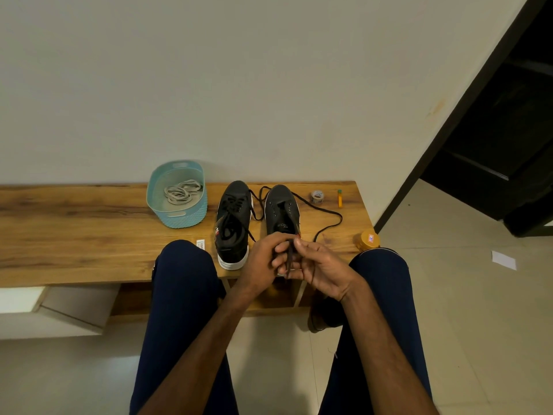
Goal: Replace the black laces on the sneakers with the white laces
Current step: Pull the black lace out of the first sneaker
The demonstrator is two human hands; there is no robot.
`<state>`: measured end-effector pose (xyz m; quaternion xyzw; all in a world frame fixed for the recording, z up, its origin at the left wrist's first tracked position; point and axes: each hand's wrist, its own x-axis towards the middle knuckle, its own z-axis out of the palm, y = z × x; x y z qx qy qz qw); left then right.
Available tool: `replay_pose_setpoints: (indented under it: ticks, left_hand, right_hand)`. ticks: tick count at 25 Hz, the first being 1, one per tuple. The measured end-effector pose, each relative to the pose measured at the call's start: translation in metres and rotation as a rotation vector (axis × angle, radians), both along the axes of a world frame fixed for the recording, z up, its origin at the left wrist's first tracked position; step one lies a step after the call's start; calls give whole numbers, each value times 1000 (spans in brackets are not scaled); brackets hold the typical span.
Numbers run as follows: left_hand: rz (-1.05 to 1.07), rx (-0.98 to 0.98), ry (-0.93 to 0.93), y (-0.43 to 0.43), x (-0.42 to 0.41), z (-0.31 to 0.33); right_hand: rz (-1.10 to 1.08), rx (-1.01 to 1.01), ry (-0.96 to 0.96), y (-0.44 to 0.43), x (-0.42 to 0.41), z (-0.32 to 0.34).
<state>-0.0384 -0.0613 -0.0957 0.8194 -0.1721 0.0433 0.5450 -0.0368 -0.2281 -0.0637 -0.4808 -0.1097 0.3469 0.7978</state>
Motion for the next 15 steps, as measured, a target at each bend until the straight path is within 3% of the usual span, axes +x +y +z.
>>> replay_pose_setpoints:
  ticks: [3, 8, 10, 13, 15]
  left_hand:
    - [-51, 202, -110, 3, 3, 1]
    - [-39, 230, -254, -1, 3, 8]
    - [-59, 175, -201, 1, 4, 2]
    - [-45, 9, 66, -6, -3, -5]
    - [-19, 42, 175, -16, -8, -1]
  right_hand:
    - [80, -8, 34, 1, -2, 0]
    - [136, 40, 97, 5, -3, -2]
    - [132, 75, 83, 6, -3, 0]
    - [52, 192, 43, 4, -1, 3]
    - [-68, 273, 27, 1, 5, 4]
